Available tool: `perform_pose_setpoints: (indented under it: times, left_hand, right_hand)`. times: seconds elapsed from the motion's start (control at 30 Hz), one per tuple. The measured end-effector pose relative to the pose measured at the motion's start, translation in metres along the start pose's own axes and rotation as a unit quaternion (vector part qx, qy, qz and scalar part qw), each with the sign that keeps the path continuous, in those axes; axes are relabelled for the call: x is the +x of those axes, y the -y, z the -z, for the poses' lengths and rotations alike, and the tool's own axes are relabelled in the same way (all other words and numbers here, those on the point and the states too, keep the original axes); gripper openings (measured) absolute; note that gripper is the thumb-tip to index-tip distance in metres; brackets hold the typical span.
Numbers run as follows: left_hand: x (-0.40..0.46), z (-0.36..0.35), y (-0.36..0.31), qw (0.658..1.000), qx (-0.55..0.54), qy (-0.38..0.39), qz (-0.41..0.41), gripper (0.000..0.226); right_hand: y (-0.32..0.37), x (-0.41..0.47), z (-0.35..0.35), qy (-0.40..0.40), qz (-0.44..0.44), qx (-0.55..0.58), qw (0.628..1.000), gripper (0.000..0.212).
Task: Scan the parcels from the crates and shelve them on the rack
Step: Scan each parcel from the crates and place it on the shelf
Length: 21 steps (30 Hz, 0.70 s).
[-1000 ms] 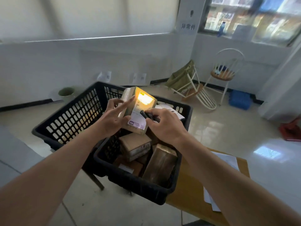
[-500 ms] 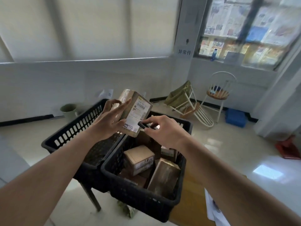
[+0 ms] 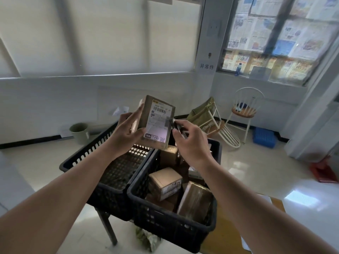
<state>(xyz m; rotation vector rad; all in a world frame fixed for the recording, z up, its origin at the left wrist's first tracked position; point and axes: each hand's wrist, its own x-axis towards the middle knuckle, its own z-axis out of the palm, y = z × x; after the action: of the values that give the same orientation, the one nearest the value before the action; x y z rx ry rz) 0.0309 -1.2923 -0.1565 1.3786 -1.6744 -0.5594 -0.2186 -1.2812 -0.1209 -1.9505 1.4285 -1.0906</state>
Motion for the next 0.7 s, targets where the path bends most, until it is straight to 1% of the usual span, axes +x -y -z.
perform_pose_setpoints:
  times: [0.13, 0.2, 0.27, 0.37, 0.5, 0.7]
  left_hand:
    - [-0.016, 0.025, -0.012, 0.997, -0.073, -0.007, 0.012, 0.076]
    - [-0.023, 0.038, -0.013, 0.995, -0.098, -0.012, 0.019, 0.076]
    - [-0.03, 0.051, -0.011, 0.991, -0.129, -0.01, 0.026, 0.075]
    - [-0.044, 0.07, -0.005, 0.978, -0.206, 0.005, 0.026, 0.075]
    - [-0.063, 0.092, -0.002, 0.963, -0.269, -0.01, 0.015, 0.074]
    - [-0.096, 0.128, -0.004, 0.974, -0.218, -0.062, 0.003, 0.071]
  right_hand:
    - [0.019, 0.005, -0.032, -0.077, -0.024, 0.08, 0.994, 0.045]
    - [0.03, 0.005, -0.049, -0.1, -0.033, 0.112, 0.988, 0.046]
    - [0.041, 0.004, -0.065, -0.107, -0.041, 0.138, 0.984, 0.048]
    - [0.058, -0.001, -0.085, -0.1, -0.039, 0.17, 0.979, 0.047]
    - [0.078, -0.01, -0.106, -0.07, -0.023, 0.232, 0.97, 0.044]
    - [0.106, -0.023, -0.132, -0.031, -0.002, 0.27, 0.963, 0.045]
